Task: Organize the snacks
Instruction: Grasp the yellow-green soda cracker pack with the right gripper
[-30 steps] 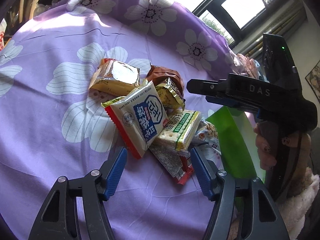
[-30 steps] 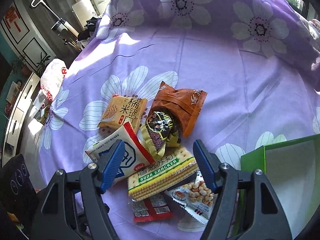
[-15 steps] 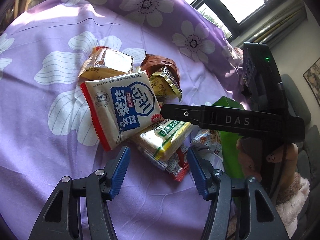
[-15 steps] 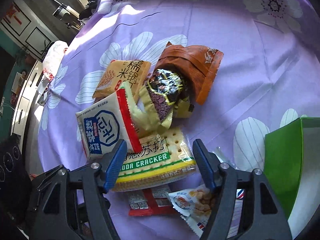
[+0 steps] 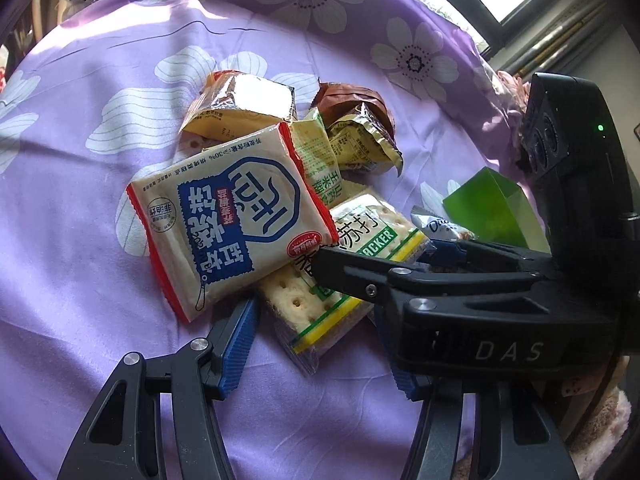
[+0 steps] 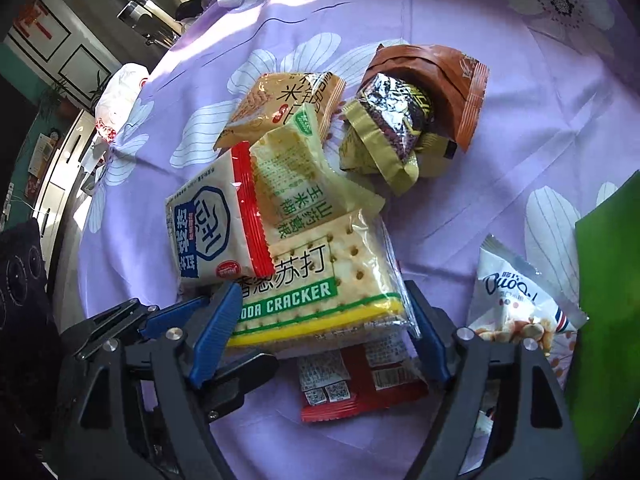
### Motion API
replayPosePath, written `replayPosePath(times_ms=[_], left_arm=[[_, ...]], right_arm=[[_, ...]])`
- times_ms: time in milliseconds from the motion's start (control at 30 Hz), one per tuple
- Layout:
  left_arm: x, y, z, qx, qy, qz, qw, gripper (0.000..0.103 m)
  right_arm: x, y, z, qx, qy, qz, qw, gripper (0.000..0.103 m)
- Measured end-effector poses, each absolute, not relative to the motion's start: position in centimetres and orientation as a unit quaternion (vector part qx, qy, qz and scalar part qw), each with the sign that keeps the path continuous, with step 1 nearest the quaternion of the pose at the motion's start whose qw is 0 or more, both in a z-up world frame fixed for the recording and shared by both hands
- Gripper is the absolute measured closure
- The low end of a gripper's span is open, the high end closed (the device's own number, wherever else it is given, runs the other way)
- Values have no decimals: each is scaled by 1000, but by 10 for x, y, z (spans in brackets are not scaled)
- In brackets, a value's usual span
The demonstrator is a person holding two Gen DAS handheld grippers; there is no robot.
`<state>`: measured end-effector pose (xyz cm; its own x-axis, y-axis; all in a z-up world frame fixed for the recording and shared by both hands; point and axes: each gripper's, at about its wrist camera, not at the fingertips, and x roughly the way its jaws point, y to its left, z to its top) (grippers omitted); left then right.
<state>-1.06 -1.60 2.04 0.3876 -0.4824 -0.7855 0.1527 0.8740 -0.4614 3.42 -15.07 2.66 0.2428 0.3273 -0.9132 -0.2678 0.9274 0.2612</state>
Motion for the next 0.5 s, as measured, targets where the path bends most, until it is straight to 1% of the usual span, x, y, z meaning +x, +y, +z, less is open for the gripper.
replayPosePath(times_ms=[200, 400, 500], left_arm=[[-12, -22, 21, -140, 514, -189, 825, 43], [-10, -18, 21, -153, 516, -191, 821, 43], [-9, -19, 21, -153, 516, -191, 821, 43]], right_arm=[[30, -161, 29, 55, 572, 187, 796, 24], [39, -191, 47, 107, 557, 168, 806, 23], [48, -193, 43, 112, 562, 173, 801, 24]])
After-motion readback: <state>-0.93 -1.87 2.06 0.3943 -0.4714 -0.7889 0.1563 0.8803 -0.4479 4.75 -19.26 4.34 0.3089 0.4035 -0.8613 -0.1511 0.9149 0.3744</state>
